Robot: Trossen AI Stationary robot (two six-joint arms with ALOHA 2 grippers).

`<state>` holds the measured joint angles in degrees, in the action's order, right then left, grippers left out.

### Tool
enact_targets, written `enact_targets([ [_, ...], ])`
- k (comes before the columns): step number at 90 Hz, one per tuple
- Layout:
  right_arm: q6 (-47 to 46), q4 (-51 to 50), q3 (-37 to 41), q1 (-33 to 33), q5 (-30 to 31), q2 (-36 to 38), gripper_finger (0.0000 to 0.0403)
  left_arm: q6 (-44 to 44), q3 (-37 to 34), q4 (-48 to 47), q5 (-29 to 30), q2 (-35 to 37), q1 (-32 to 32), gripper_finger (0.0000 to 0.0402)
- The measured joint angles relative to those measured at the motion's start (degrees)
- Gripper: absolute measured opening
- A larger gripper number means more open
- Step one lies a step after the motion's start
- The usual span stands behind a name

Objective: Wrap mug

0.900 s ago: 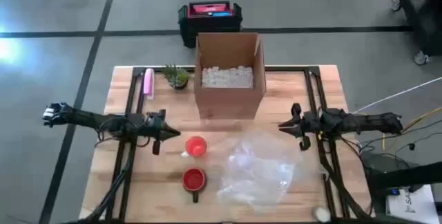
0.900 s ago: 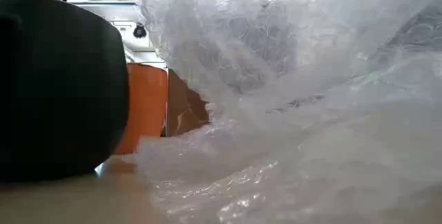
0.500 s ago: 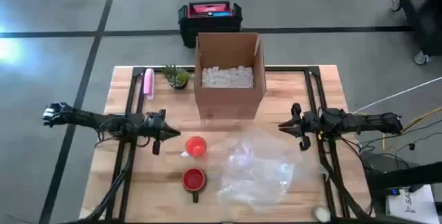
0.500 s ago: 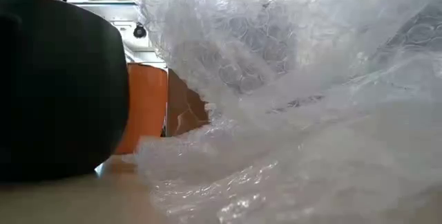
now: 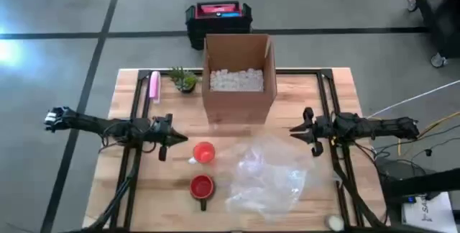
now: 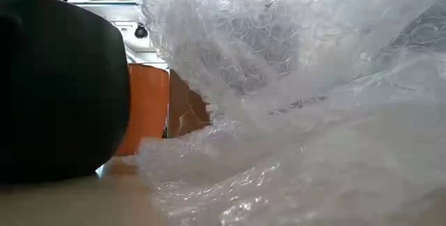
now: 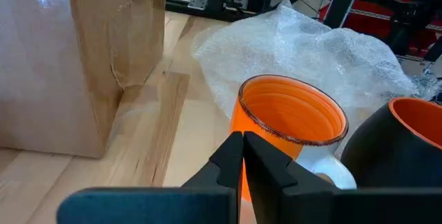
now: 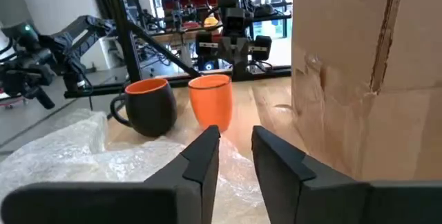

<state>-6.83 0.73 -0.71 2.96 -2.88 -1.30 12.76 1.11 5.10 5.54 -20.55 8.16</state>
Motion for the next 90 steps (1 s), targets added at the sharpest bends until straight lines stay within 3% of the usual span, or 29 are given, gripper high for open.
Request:
enact_targets([
  [23,0.00,0.00,-0.02,0.02,-0.02,-0.02,0.0082,0.00,0.01,0.00,-0.01,0.00,-0.01,0.0000],
  [75,2.28,0.20,0.00,0.00,-0.02,0.00,0.0040,-0.18,0.02,0.00,-0.01,0.02,0.00,0.0000],
  [90,-6.66,0.33,0.00,0.01,-0.04,-0.02,0.0037,-0.15,0.00,0.83,0.00,0.00,0.00,0.0000],
])
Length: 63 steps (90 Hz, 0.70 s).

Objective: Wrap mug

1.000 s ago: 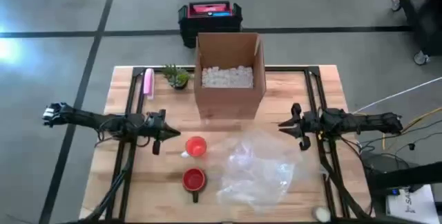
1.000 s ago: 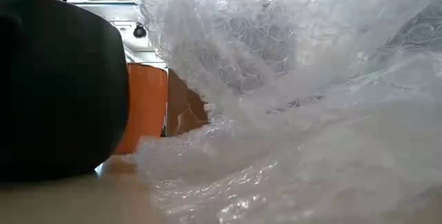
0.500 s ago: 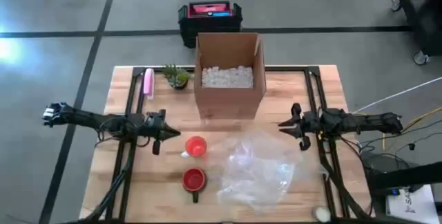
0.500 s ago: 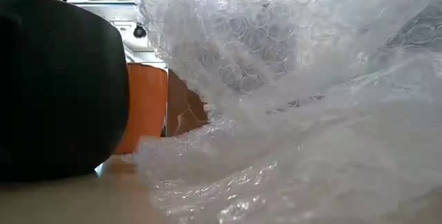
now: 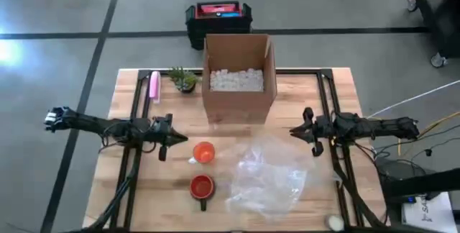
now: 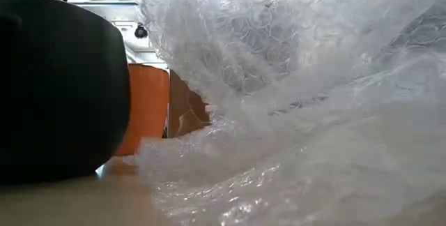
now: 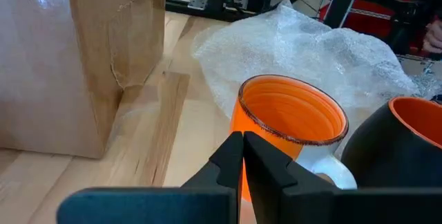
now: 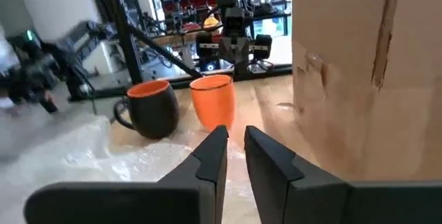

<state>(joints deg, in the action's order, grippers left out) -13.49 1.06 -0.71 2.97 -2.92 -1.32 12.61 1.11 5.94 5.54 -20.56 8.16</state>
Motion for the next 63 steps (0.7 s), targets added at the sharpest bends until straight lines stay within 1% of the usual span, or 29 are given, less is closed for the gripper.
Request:
enact_targets([
  [7,-3.35,0.46,0.00,0.00,0.65,-0.01,0.0040,3.25,0.01,3.88,1.28,0.00,0.01,0.0000],
  [18,-5.72,1.71,0.00,-0.01,2.49,-0.02,0.0046,18.11,0.01,12.78,8.90,0.00,0.00,0.0000],
  [21,-6.96,2.52,0.00,-0.01,2.62,-0.02,0.0048,20.49,0.02,15.04,11.02,0.00,-0.02,0.0000],
  [23,-7.75,3.20,0.00,-0.01,2.87,-0.02,0.0049,20.61,0.02,16.70,12.46,-0.02,-0.02,0.0000],
  [27,-9.64,4.55,0.00,-0.01,2.97,-0.02,0.0050,19.31,0.08,18.77,14.72,-0.20,-0.02,0.0000],
  [35,-11.80,7.24,0.00,-0.01,3.13,-0.04,0.0053,16.08,0.09,20.83,16.16,-0.22,-0.03,0.0000],
  [43,-10.70,15.41,0.00,0.06,3.96,-1.21,0.0051,12.54,0.08,22.62,16.46,-0.26,-0.10,0.0000],
  [49,-7.43,22.85,-0.15,0.12,3.95,-4.70,0.0046,8.66,0.31,23.56,16.12,-0.26,-0.11,0.0000],
  [53,-4.94,24.40,-1.80,0.02,3.80,-7.55,0.0041,5.86,1.17,23.29,16.20,-0.38,-0.11,0.0000],
  [58,-1.70,23.66,-6.31,0.01,3.40,-12.18,0.0033,1.84,2.79,23.63,17.47,-0.98,-0.13,0.0000],
  [63,0.60,18.38,-11.46,0.01,2.78,-17.50,0.0026,-1.95,4.56,23.59,19.82,-1.92,-0.14,0.0000],
])
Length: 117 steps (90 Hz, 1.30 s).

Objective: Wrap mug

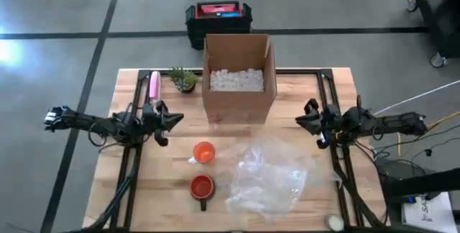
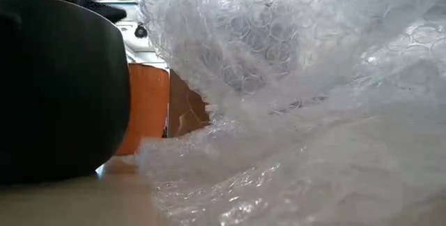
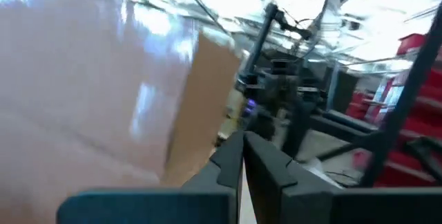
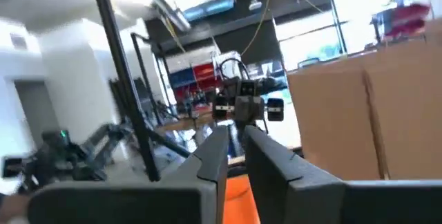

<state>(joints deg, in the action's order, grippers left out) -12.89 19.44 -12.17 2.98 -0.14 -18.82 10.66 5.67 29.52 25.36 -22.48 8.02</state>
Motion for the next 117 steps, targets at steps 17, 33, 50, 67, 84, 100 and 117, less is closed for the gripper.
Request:
enact_targets([
  [17,0.54,-25.39,-17.39,0.96,-6.54,-24.28,0.0004,-5.64,4.68,-2.46,2.63,-4.59,-0.03,0.0000],
  [33,2.76,-34.46,-27.84,3.43,-11.24,-46.03,0.0002,-1.65,6.86,-4.11,-0.97,-9.89,0.04,0.0000],
  [50,9.92,-43.79,-34.23,3.78,-4.87,-65.46,0.0002,1.36,9.01,-4.03,-3.45,-16.40,0.04,0.0000],
  [67,14.84,-58.68,-40.62,3.03,20.04,-75.17,0.0002,3.57,11.90,-4.26,-3.98,-22.77,0.13,0.0000],
  [84,13.25,-67.07,-46.14,0.32,31.36,-74.59,0.0002,3.34,16.18,-4.54,-6.62,-29.62,0.12,0.0000],
  [100,12.44,-68.09,-49.89,0.52,18.86,-64.82,0.0002,3.22,21.78,-7.15,-8.13,-36.20,0.17,0.0000],
  [117,6.60,-61.28,-44.95,0.78,0.86,-52.51,0.0002,3.10,28.86,-18.79,-9.68,-41.92,0.19,0.0000],
])
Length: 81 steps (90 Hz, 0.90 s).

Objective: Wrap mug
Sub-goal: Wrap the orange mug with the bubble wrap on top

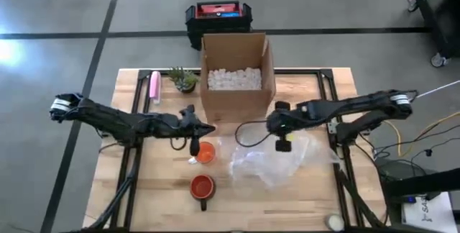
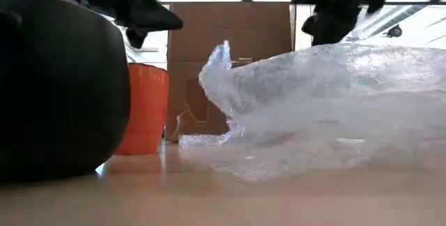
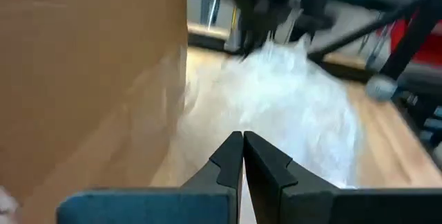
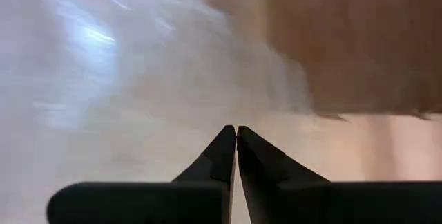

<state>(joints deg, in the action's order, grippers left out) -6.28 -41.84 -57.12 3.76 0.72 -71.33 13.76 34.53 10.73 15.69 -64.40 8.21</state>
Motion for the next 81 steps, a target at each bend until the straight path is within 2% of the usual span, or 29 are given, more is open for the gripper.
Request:
enact_targets([
  [9,-5.20,7.40,5.25,1.17,-3.06,4.69,0.0004,-0.09,3.57,-5.49,0.00,-2.22,0.00,0.0000],
  [19,-6.68,16.76,9.74,4.14,-4.24,6.12,0.0022,-0.68,6.11,-8.25,0.02,-3.52,0.04,0.0000],
  [32,-4.45,27.18,11.23,9.28,-3.45,3.02,0.0084,-1.23,6.96,-8.32,0.06,-3.98,0.24,0.0000],
  [43,-1.49,30.23,9.07,11.74,1.94,-2.59,0.0147,-1.23,6.50,-8.08,0.09,-3.87,0.24,0.0000],
  [56,1.15,28.54,3.68,11.97,2.57,-11.96,0.0206,-0.96,5.97,-7.55,0.17,-3.94,0.24,0.0000],
  [64,1.92,23.60,-0.93,11.99,2.22,-18.16,0.0228,-0.21,5.96,-7.20,0.17,-4.05,0.30,0.0000],
  [74,2.94,14.99,-7.13,11.89,2.26,-25.92,0.0238,0.27,5.93,-7.12,0.19,-4.05,0.68,0.0000],
  [81,3.33,8.92,-11.32,11.83,2.27,-30.72,0.0229,0.35,5.89,-7.16,0.18,-4.09,1.04,0.0000],
])
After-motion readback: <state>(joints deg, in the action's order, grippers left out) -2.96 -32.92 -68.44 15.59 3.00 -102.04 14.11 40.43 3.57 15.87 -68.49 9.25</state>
